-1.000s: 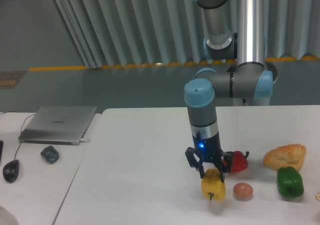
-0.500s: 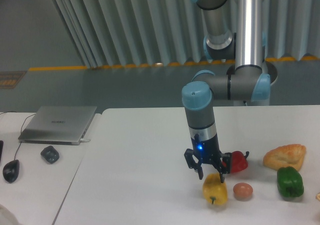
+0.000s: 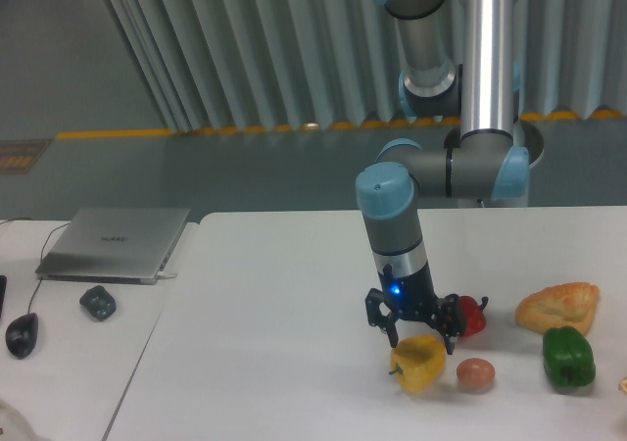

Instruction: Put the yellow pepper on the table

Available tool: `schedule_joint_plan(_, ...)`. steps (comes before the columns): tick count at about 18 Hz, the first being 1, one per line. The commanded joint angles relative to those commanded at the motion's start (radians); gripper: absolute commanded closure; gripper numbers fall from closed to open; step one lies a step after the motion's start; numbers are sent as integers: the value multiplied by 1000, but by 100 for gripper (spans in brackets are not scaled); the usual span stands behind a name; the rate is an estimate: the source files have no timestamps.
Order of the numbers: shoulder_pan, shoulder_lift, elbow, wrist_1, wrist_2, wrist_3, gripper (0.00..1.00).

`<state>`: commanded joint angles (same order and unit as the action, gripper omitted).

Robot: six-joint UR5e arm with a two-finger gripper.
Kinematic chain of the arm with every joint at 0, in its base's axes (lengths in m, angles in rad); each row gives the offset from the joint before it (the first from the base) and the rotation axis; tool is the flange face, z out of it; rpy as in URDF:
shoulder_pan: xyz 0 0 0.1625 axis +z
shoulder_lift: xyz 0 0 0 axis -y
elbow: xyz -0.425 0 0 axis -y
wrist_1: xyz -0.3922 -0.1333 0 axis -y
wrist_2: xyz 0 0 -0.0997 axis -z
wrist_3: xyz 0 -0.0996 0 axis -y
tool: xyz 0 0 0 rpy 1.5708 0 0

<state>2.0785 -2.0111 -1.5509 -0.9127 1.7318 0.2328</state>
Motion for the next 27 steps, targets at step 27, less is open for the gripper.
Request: schedule_joint_plan(27, 140, 178, 2, -218, -32, 916, 0)
